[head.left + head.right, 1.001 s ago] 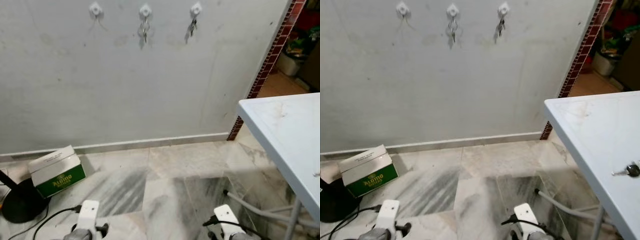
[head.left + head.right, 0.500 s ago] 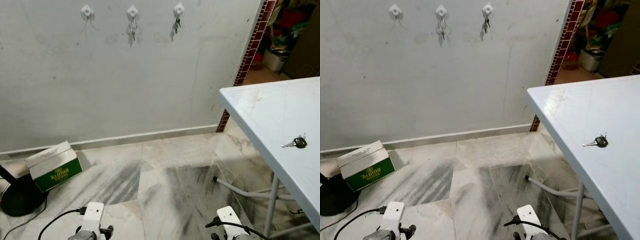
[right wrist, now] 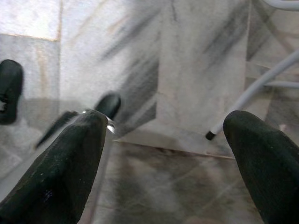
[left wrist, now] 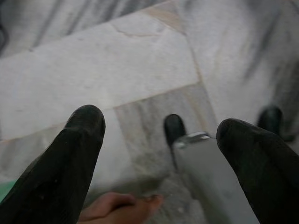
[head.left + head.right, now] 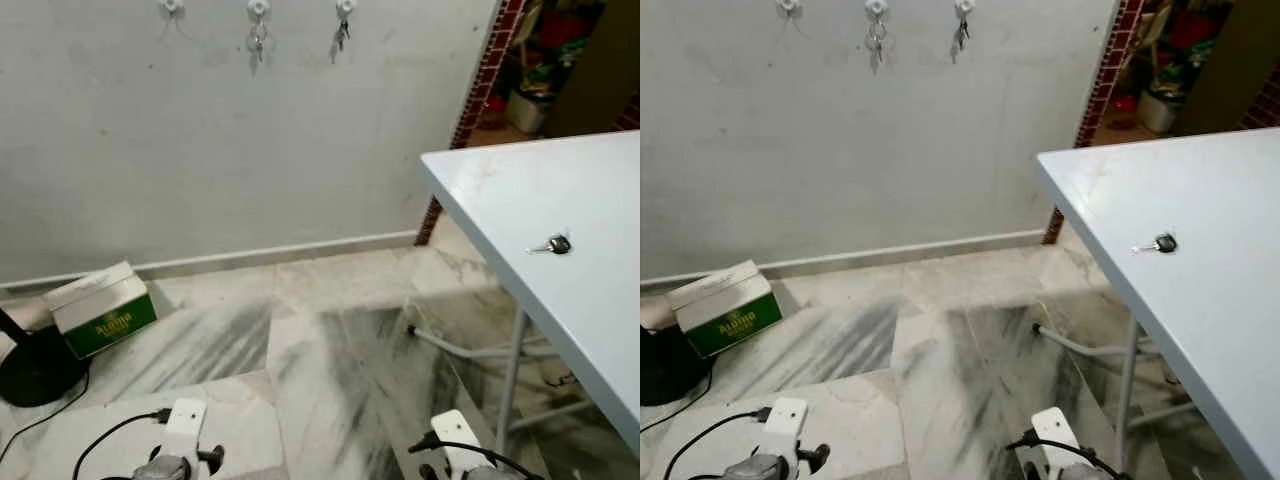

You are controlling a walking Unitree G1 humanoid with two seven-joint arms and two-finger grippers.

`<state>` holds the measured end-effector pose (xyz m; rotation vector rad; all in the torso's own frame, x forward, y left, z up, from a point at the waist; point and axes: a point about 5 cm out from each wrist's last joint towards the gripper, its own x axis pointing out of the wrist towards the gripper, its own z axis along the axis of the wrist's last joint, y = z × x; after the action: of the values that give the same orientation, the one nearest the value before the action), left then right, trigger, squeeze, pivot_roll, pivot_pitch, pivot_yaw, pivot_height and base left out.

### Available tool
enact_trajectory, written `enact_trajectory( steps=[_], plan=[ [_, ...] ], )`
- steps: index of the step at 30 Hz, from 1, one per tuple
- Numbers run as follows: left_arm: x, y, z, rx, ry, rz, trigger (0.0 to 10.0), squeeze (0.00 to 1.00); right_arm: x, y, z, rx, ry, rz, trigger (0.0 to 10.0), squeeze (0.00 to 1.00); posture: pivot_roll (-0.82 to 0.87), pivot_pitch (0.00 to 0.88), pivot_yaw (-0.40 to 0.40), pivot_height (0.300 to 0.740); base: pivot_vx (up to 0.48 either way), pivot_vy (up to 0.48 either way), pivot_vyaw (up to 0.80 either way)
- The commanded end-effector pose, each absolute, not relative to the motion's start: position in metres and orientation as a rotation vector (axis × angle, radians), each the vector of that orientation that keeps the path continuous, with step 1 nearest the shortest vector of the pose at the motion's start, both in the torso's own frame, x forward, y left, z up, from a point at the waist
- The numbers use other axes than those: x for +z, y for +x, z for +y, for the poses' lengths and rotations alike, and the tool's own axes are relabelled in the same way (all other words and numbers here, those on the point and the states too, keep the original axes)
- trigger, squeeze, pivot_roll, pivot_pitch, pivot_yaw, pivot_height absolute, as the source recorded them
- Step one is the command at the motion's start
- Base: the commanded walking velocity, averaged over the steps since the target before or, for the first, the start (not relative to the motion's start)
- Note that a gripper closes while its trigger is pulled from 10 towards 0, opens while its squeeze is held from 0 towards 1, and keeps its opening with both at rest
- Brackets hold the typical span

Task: Hang keys on a hook

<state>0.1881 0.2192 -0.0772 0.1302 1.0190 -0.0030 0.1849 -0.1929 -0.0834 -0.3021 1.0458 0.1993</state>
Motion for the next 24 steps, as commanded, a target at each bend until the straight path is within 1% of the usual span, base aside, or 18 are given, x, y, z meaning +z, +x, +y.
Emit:
enact_trajectory(
  steps=[1,9,12,24],
  plan=[
    [-0.0781,0.1885,0.2142,-0.014,0.133,1.021,10.0,0.0,-0.082,0.1858,-0.1994,0.181,-0.315,1.046,10.0,0.0,0.0,0.003,-0.026,0.74,0.0,0.0,0.0],
    [-0.0782,0.1882,0.2144,-0.012,0.135,1.024,10.0,0.0,-0.0825,0.1849,-0.1999,0.17,-0.309,1.054,10.0,0.0,0.0,0.005,-0.023,0.74,0.0,0.0,-0.05],
    [-0.0782,0.1882,0.2144,-0.015,0.139,1.025,10.0,0.0,-0.0826,0.1848,-0.2,0.169,-0.309,1.055,10.0,0.0,0.0,0.006,-0.024,0.74,0.0,0.0,-0.57],
    [-0.0789,0.1867,0.2149,-0.019,0.147,1.033,10.0,0.0,-0.0834,0.1831,-0.2002,0.166,-0.305,1.061,10.0,0.0,0.01,0.014,-0.025,0.74,0.0,0.0,-0.79]
  ],
)
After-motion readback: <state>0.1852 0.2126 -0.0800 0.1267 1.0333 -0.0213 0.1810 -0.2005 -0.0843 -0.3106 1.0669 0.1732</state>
